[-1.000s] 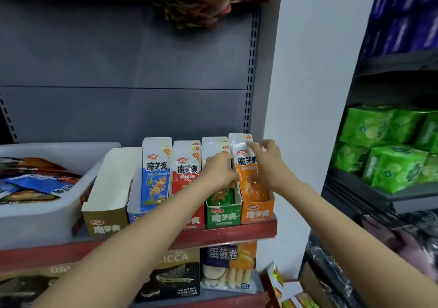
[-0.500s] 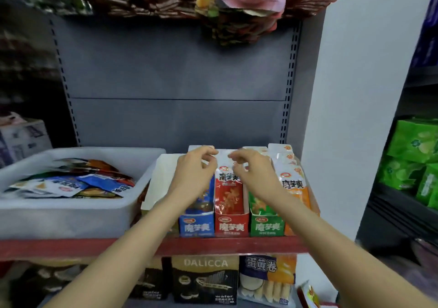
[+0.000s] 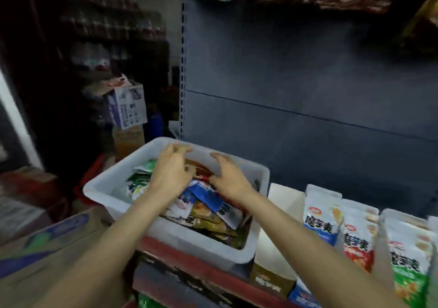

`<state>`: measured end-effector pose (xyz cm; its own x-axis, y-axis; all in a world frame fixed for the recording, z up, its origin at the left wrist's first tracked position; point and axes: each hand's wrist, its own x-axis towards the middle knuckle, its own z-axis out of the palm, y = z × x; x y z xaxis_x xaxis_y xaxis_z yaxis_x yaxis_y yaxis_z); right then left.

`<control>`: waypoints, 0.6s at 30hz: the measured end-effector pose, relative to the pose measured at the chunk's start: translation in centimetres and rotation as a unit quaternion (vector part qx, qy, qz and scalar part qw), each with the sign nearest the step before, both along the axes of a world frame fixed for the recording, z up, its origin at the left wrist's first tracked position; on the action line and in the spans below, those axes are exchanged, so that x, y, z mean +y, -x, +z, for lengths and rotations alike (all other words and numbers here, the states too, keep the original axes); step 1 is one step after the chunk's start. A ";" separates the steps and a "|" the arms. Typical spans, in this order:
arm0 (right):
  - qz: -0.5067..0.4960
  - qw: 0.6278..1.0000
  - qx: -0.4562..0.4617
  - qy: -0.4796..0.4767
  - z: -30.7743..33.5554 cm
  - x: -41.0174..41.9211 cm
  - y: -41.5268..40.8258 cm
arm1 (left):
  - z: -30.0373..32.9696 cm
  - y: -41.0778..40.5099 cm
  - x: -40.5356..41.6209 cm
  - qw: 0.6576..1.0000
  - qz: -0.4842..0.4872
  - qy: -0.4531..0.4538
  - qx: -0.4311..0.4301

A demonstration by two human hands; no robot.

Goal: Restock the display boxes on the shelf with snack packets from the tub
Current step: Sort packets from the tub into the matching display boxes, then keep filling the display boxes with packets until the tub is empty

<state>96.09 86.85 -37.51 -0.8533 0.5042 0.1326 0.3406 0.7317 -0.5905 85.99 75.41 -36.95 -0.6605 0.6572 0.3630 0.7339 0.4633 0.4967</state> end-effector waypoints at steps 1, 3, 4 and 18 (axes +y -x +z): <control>-0.004 1.000 -0.021 0.023 -0.1 0.1 0.9 | 0.0 1.0 -0.4 0.999 -0.005 0.036 -0.010; -0.011 0.996 -0.065 0.066 -0.2 0.2 2.3 | -0.2 2.3 -1.1 0.993 -0.037 0.097 -0.054; -0.009 0.993 -0.083 0.079 -0.2 0.2 2.9 | -0.3 2.8 -1.5 0.988 -0.055 0.123 -0.076; 0.036 0.969 -0.241 -0.046 1.3 -2.3 6.3 | 0.0 5.6 -3.0 0.953 -0.089 0.249 -0.151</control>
